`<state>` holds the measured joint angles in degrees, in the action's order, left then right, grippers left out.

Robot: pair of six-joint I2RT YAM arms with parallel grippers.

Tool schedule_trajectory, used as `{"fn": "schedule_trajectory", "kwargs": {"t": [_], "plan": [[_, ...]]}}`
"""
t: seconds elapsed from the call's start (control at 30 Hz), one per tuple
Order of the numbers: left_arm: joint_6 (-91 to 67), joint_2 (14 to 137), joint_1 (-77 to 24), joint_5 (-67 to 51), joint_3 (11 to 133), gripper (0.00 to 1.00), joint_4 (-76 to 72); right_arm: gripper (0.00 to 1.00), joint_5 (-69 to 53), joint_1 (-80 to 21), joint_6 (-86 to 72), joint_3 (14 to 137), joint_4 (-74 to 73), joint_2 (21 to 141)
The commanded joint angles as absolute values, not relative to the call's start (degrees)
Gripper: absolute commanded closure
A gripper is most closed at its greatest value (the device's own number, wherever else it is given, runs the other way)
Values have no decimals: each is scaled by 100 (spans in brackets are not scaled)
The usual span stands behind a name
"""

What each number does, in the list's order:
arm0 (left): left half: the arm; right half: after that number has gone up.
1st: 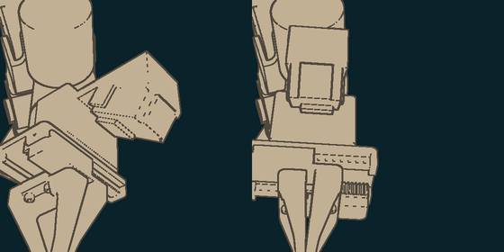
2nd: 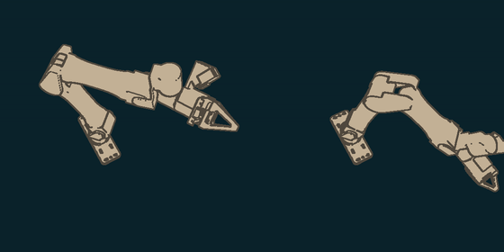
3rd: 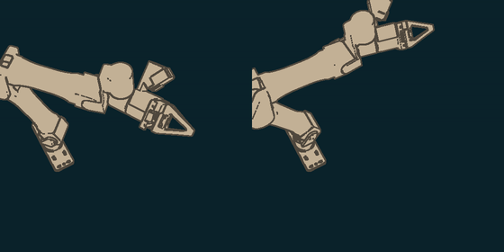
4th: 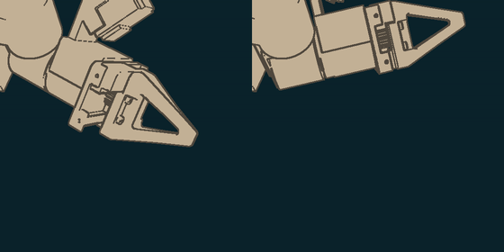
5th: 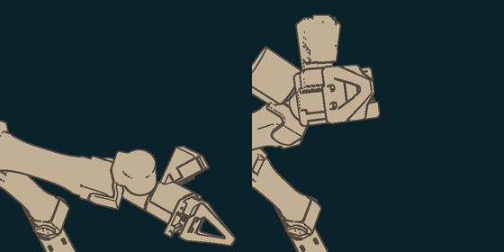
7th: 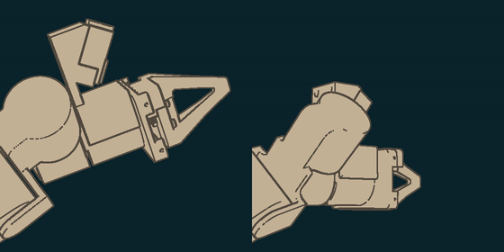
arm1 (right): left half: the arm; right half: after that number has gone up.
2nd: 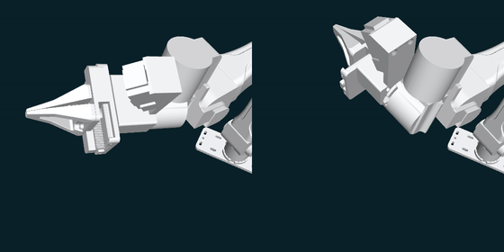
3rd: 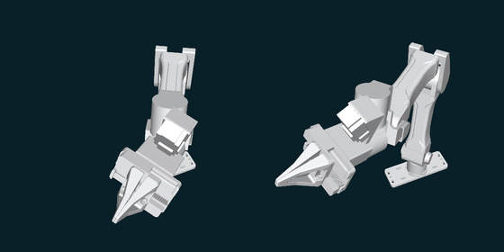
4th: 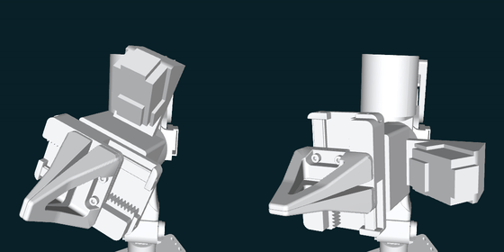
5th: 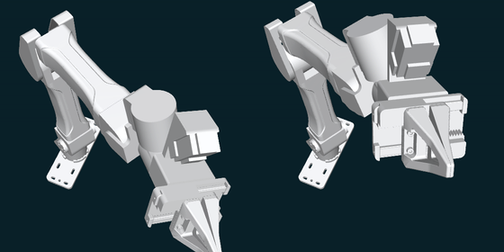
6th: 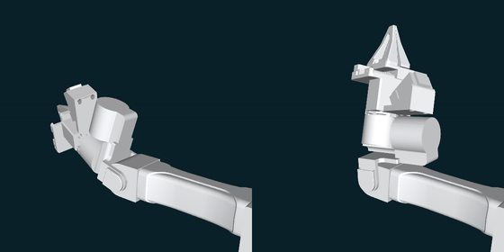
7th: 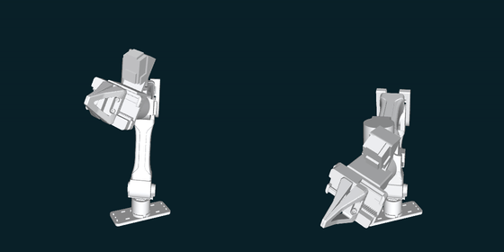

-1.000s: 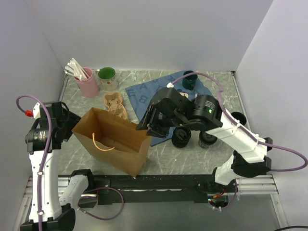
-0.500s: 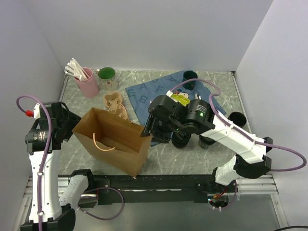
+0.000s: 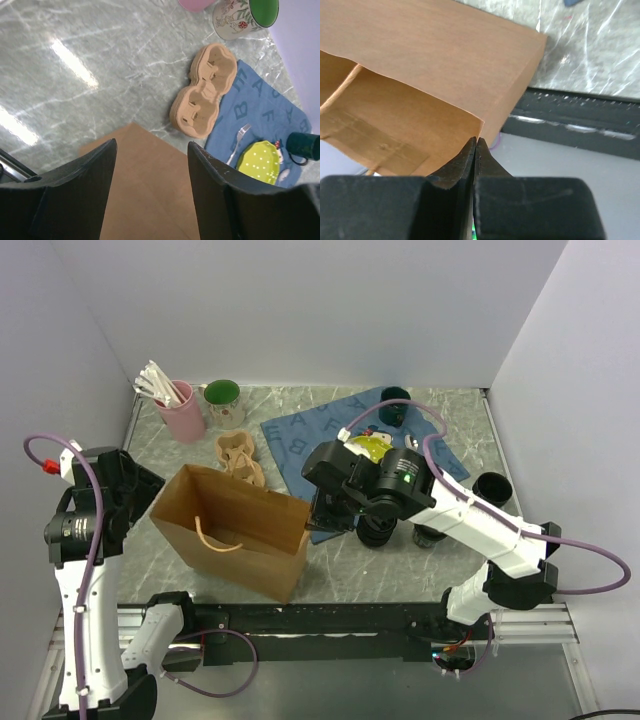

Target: Pack the takeout coffee

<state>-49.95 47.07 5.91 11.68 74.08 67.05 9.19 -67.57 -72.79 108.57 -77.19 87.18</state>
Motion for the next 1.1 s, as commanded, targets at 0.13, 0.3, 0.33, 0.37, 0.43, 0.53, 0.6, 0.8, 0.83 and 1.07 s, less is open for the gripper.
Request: {"fn": "schedule_trajectory", "kwargs": {"t": [0.13, 0.3, 0.33, 0.37, 0.43, 0.53, 0.6, 0.8, 0.83, 1.07], "plan": [[-4623, 4921, 519, 1600, 7812, 33, 6118, 100, 1617, -6645, -6232, 11180, -8991, 8324], [-4799, 5616, 519, 968, 8612, 34, 6170, 100, 1346, -6443, -5837, 10732, -8887, 8026], [-4755, 5642, 519, 854, 8596, 34, 6135, 100, 1319, -6425, -5705, 10644, -8834, 7972], [-4624, 5660, 519, 757, 8552, 34, 6083, 100, 1336, -6373, -5600, 10522, -8877, 7928], [-4457, 5669, 519, 730, 8315, 34, 5986, 100, 1266, -6320, -5389, 10381, -8868, 7796], [-4053, 5765, 519, 765, 8086, 34, 5785, 100, 1039, -6205, -5054, 10029, -8711, 7550], [-3920, 5871, 519, 599, 7911, 35, 5652, 100, 862, -6161, -4870, 9731, -8535, 7332], [-3542, 6196, 510, 519, 7322, 37, 5379, 100, 448, -5995, -4237, 9229, -8323, 6996], [-3498, 6231, 510, 510, 7243, 38, 5327, 100, 466, -5977, -4210, 9237, -8367, 6996], [-3067, 6784, 405, -308, 6978, 40, 4666, 100, 396, -5941, -4314, 9360, -8455, 7066]]}}
